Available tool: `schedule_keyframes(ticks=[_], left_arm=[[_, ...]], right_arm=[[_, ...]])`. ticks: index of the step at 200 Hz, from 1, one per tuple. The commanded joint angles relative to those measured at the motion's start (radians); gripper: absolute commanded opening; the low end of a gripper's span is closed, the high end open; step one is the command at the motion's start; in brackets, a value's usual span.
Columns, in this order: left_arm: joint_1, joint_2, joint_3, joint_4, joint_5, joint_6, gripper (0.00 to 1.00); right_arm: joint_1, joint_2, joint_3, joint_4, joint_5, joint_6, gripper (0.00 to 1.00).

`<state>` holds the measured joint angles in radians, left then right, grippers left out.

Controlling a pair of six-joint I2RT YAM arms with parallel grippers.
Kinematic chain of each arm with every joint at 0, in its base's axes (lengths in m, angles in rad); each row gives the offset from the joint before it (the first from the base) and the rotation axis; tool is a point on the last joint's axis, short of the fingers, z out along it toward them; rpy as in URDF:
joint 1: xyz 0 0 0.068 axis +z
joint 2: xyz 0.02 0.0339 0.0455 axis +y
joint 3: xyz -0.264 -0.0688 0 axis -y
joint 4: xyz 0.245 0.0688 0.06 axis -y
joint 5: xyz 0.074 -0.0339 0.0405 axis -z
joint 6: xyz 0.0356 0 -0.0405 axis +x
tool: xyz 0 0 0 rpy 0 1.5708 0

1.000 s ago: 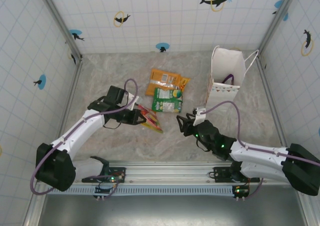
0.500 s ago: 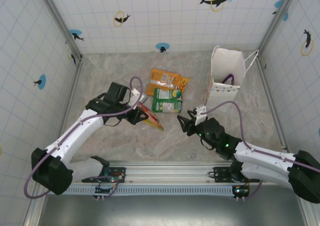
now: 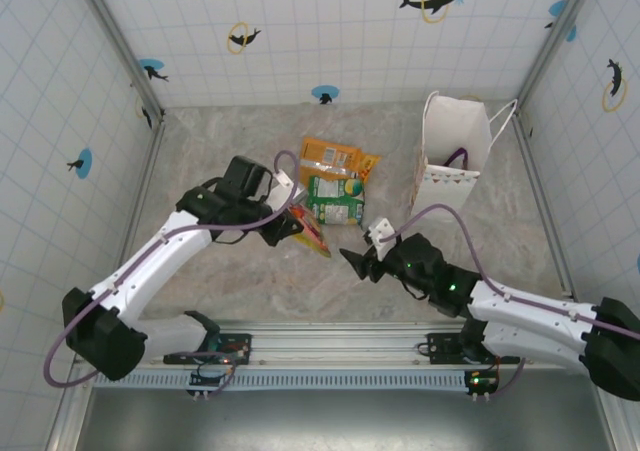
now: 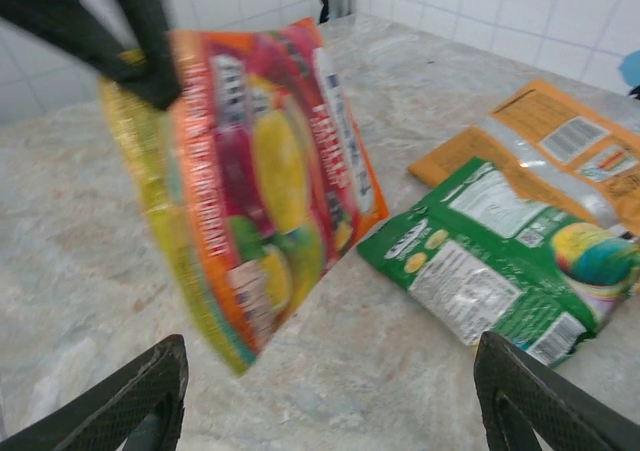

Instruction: Place the snacks into the paper bag

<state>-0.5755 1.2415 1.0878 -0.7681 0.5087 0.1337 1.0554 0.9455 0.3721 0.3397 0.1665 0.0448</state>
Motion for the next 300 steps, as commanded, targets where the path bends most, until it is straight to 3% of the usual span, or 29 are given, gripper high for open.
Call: schedule_keyframes(ticks=[1, 63, 155, 180, 235, 252, 273, 300], left_arm=[[-0.022, 0.045, 0.048, 0.032, -0.028, -0.143, 0.0], [-0.056, 0.079, 0.045, 0.089, -0.009, -0.299, 0.0], [-0.074, 0.077, 0.026, 0.136, 0.057, -0.342, 0.0], [-0.076, 0.074, 0.022, 0.142, 0.064, -0.342, 0.0], [-0.077, 0.058, 0.009, 0.157, 0.035, -0.345, 0.0], [-0.077, 0.048, -0.004, 0.182, 0.017, -0.354, 0.02], [-0.076, 0.039, -0.015, 0.2, -0.003, -0.365, 0.13], [-0.076, 0.031, -0.018, 0.205, -0.042, -0.372, 0.39]], right_arm=[[0.059, 0.041, 0.057, 0.047, 0.103, -0.077, 0.77], [0.135, 0.199, 0.115, 0.127, 0.228, -0.141, 0.77], [0.137, 0.397, 0.198, 0.23, 0.241, -0.196, 0.73], [0.137, 0.43, 0.207, 0.252, 0.277, -0.2, 0.62], [0.138, 0.425, 0.189, 0.271, 0.334, -0.206, 0.21], [0.138, 0.416, 0.178, 0.275, 0.332, -0.208, 0.14], [0.138, 0.401, 0.168, 0.271, 0.328, -0.208, 0.08], [0.138, 0.373, 0.15, 0.256, 0.322, -0.207, 0.05]])
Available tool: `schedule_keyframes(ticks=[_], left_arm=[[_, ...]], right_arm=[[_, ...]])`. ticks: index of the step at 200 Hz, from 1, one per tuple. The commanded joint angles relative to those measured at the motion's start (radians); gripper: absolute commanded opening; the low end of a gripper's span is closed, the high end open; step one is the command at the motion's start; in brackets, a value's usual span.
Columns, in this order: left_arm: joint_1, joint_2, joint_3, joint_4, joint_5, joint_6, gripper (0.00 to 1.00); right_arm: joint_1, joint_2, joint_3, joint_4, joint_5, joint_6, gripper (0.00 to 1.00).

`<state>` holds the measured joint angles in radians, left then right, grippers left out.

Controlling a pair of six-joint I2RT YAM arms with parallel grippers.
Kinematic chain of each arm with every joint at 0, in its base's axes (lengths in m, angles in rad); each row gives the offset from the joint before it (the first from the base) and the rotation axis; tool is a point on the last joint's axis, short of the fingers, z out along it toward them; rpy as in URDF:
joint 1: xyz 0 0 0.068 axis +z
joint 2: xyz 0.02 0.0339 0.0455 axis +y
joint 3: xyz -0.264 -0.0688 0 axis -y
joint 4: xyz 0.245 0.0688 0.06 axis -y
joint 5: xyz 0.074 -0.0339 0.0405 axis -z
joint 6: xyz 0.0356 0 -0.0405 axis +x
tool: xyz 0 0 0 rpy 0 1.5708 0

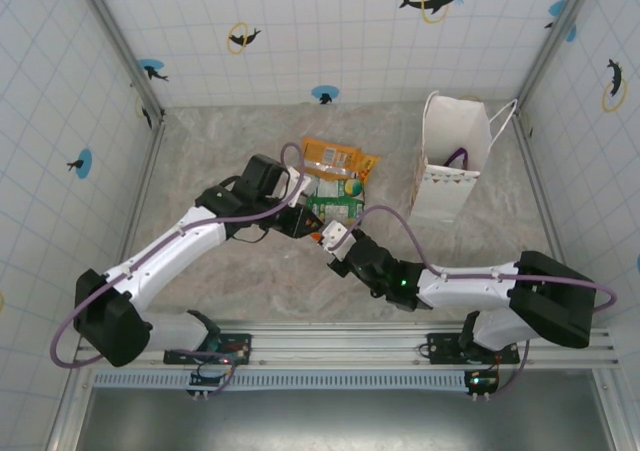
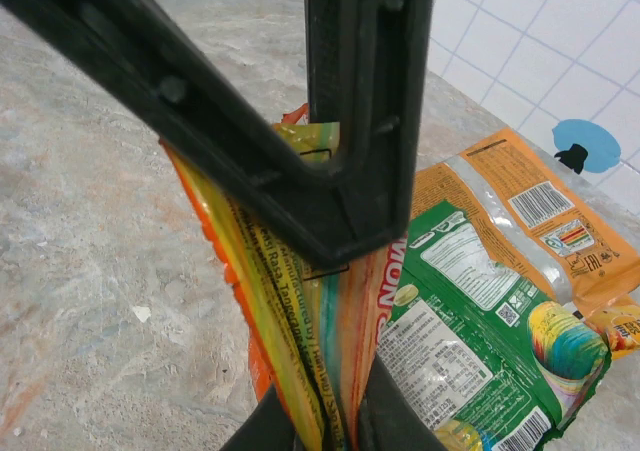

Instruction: Place the snacks into the paper bag

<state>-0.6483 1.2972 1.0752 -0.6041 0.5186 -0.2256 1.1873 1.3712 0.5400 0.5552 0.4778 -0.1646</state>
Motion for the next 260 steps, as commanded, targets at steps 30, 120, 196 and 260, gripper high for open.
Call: schedule_keyframes(ticks=[30, 120, 196, 260], left_arm=[[-0.004, -0.059, -0.048, 0.103, -0.095, -0.035, 0.63], [-0.004, -0.162, -0.173, 0.207, -0.482, -0.155, 0.98], [-0.004, -0.149, -0.226, 0.247, -0.574, -0.201, 0.98], [-0.004, -0.105, -0.207, 0.302, -0.506, -0.187, 0.98]], right_arm=[[0.002, -0.099, -0.051, 0.016, -0.003, 0.025, 0.03], [-0.085, -0.397, -0.12, -0.184, -0.077, 0.2, 0.0], [-0.235, -0.53, 0.123, -0.471, -0.131, 0.269, 0.0], [-0.344, -0.524, 0.378, -0.509, -0.196, 0.2, 0.0]])
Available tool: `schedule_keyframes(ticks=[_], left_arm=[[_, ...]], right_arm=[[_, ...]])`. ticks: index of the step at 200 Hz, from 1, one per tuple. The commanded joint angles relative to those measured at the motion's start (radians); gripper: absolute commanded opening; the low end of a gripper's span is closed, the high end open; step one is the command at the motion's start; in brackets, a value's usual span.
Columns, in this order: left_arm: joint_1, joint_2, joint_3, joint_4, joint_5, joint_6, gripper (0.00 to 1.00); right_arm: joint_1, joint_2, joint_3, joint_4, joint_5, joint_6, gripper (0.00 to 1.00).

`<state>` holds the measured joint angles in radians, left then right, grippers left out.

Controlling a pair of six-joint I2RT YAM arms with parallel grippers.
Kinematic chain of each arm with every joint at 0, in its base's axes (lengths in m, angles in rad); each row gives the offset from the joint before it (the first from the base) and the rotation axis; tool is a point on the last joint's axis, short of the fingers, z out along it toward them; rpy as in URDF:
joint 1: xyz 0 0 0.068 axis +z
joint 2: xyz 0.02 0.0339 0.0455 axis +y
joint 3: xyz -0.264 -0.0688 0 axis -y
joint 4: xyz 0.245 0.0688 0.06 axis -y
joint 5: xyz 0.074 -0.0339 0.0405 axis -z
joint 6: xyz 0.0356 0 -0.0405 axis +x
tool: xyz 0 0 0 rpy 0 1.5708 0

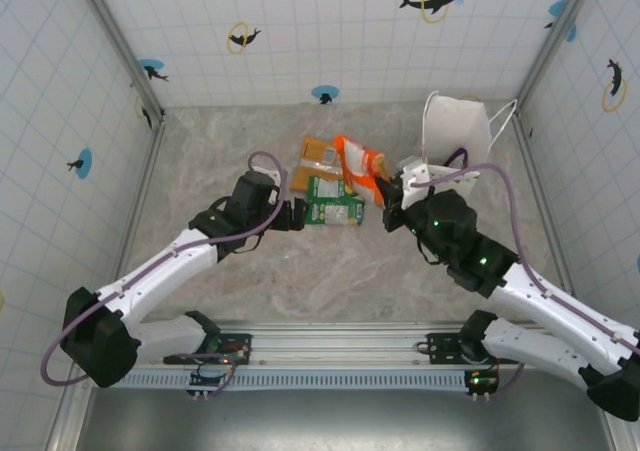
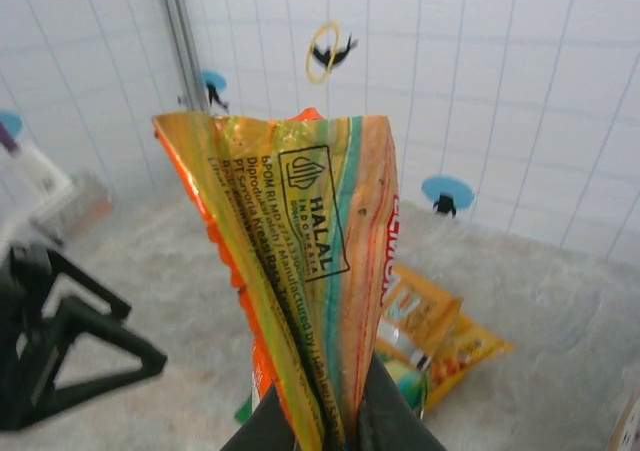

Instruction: Place the snacks into the paper bag

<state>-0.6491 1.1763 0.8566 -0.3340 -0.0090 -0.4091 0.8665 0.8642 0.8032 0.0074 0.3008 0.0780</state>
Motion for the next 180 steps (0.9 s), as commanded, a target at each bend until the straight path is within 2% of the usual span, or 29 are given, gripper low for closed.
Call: schedule_keyframes(ticks=[1, 25, 68, 102, 134, 180], left_arm=[[-0.003, 0.017, 0.011, 0.033, 0.021, -0.004, 0.98], [-0.003, 0.025, 0.019, 0.039, 0.027, 0.001, 0.98], [-0.003, 0.036, 0.026, 0.057, 0.066, 0.002, 0.98], [-0.003, 0.043, 0.035, 0.052, 0.073, 0.009, 0.98], [-0.003, 0.051, 0.033, 0.061, 0.082, 0.012, 0.98], [-0.003, 0.065, 0.035, 0.071, 0.101, 0.006, 0.98]], right_arm=[[-0.024, -0.017, 0.114, 0.039, -0.019, -0.042, 0.0], [-0.035, -0.021, 0.191, 0.109, 0.044, -0.107, 0.0], [-0.052, -0.021, 0.217, 0.321, 0.29, -0.218, 0.0], [-0.132, 0.005, 0.241, 0.372, 0.406, -0.253, 0.0], [-0.278, 0.041, 0.263, 0.289, 0.396, -0.183, 0.0], [-0.521, 0.121, 0.247, 0.129, 0.205, 0.03, 0.0]])
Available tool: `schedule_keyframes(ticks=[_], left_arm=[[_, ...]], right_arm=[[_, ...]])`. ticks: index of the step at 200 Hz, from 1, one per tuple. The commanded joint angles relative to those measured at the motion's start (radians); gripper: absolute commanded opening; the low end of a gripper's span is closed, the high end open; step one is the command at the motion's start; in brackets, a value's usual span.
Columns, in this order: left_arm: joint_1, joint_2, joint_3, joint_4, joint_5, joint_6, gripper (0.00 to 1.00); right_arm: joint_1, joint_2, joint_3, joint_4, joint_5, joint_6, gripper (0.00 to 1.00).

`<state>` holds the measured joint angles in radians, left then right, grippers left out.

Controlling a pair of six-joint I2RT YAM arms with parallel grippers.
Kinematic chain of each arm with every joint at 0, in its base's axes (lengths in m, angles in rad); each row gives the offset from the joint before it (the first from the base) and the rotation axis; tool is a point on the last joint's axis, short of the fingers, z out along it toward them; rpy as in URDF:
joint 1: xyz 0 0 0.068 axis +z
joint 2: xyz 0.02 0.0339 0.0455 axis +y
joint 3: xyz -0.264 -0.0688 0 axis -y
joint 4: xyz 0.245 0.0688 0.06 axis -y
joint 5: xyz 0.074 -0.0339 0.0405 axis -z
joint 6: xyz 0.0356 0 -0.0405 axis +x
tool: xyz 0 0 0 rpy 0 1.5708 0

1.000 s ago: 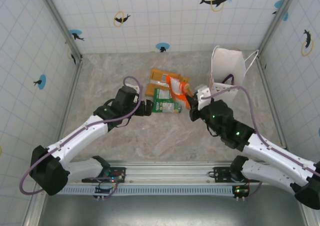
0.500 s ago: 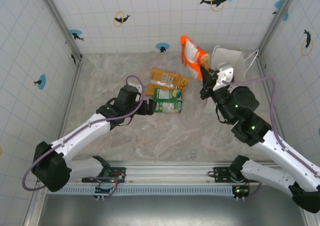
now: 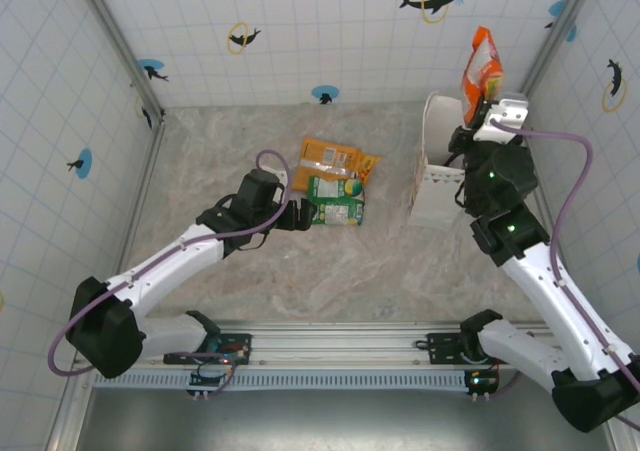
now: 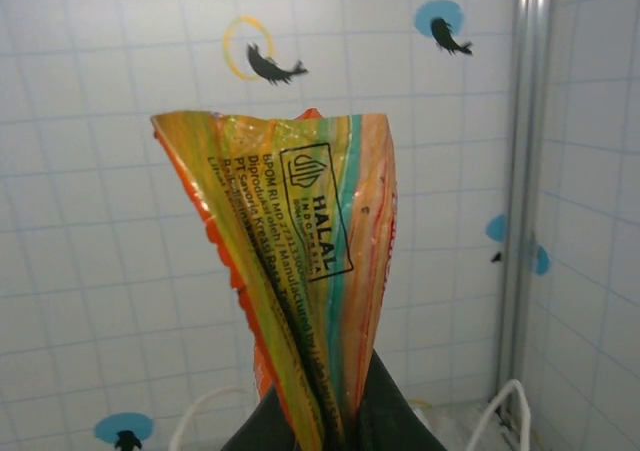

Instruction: Place the snacks into the paper bag

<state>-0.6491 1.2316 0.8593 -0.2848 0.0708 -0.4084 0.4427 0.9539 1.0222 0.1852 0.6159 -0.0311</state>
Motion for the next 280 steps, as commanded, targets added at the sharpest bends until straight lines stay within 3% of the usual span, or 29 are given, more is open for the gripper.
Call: schedule_keyframes(ticks=[1, 24, 51, 152, 171, 195, 212, 247, 280], left_arm=[[-0.003, 0.009, 0.032, 0.021, 0.021, 0.005, 0.98], [-0.003, 0.008, 0.032, 0.018, 0.024, 0.007, 0.98], [-0.003, 0.007, 0.031, 0.016, 0.02, 0.008, 0.98], [-0.004, 0.034, 0.034, 0.029, 0.031, 0.004, 0.98], [-0.003, 0.033, 0.029, 0.027, 0.019, -0.004, 0.98], [-0.003, 0.024, 0.017, 0.028, 0.011, -0.013, 0.98], [-0.003, 0.015, 0.009, 0.033, 0.002, -0.018, 0.98], [0.0, -0.001, -0.009, 0.053, -0.005, -0.022, 0.98], [0.014, -0.013, -0.05, 0.092, -0.009, -0.063, 0.98]], right_arm=[[-0.103, 0.033, 0.026, -0.05, -0.114, 0.143, 0.0], [-0.205, 0.069, 0.001, -0.055, -0.256, 0.242, 0.0], [-0.249, 0.106, -0.021, -0.03, -0.347, 0.294, 0.0], [-0.256, 0.152, -0.112, 0.033, -0.387, 0.315, 0.0], [-0.258, 0.167, -0.128, 0.051, -0.393, 0.291, 0.09], [-0.259, 0.17, -0.114, 0.009, -0.415, 0.283, 0.31], [-0.259, 0.14, -0.116, -0.006, -0.413, 0.28, 0.41], [-0.259, 0.06, -0.098, -0.084, -0.439, 0.27, 0.42], [-0.258, -0.037, -0.142, -0.192, -0.624, 0.296, 0.41]])
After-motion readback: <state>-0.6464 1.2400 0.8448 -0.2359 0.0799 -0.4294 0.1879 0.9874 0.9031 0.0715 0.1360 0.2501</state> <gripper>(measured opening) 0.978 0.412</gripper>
